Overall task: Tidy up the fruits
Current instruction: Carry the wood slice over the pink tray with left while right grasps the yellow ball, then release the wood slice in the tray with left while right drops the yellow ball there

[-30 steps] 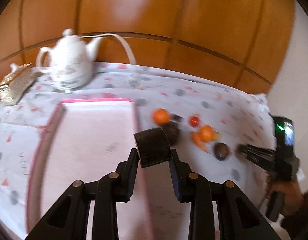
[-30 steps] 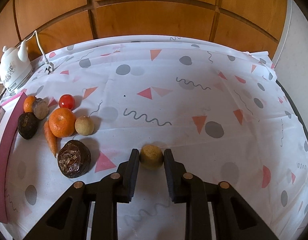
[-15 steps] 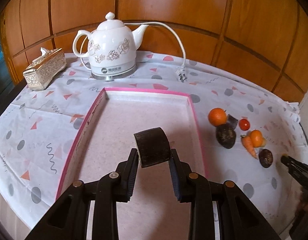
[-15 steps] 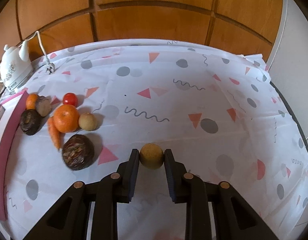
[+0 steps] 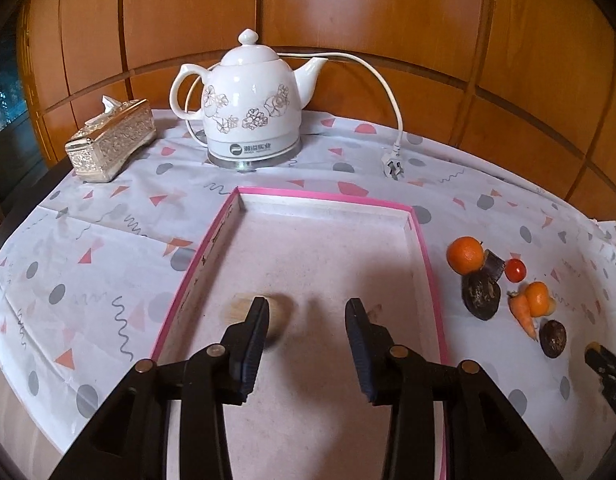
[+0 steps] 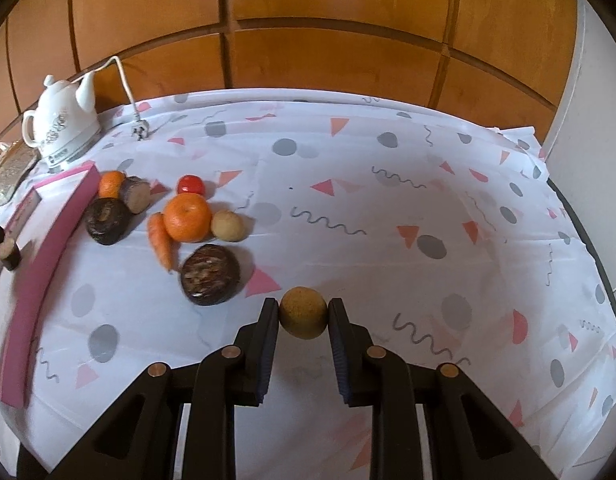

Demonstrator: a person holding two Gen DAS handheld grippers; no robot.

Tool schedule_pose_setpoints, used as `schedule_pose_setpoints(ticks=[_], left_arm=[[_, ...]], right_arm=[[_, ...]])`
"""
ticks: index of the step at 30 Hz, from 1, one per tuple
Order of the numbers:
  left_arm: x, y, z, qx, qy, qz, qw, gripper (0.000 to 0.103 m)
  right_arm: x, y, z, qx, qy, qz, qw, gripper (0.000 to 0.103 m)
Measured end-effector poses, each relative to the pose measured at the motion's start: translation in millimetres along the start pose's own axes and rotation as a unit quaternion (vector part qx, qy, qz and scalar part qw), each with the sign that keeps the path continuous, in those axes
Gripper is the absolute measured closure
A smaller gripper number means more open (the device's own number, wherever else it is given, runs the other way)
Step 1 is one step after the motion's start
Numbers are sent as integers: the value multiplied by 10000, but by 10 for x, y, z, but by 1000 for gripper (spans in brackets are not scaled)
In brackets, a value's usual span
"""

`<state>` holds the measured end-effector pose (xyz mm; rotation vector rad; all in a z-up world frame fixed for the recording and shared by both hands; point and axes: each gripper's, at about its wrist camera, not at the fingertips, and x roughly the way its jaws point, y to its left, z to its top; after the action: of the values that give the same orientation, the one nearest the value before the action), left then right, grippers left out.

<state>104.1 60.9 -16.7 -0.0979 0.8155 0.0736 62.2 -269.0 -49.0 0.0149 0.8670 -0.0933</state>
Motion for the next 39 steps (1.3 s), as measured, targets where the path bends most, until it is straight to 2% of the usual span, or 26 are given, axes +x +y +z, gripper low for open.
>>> schedule_pose_setpoints(ticks=[7,15,21,29,37,39], left_arm=[[-129,-63,-166,-23,-8,-135,9999,53],[-238,-128,-338,73,24,-244,9997,50],[-340,-31,-361,-5,-69,-159,9998,46],[-426,146,-398,-121,-151,-57,9998,46],[-425,294,-426,-299,-129,-26,9995,46],[-423,320,-436,-322,-127,-4,9994,46]], right_arm=[[-155,222,-2,-160,-138,362,9991,78],[-303,672,8,-494,-259,981,9936,78],[-394,1088,49,-811,-289,1478,9853,78],[-477,1663,167,-1130,-225,2127,9703,78],[-431,2110,150,-1433,-73,2334,9617,77],[-415,2149,140,-1432,-53,2319,9621,73]])
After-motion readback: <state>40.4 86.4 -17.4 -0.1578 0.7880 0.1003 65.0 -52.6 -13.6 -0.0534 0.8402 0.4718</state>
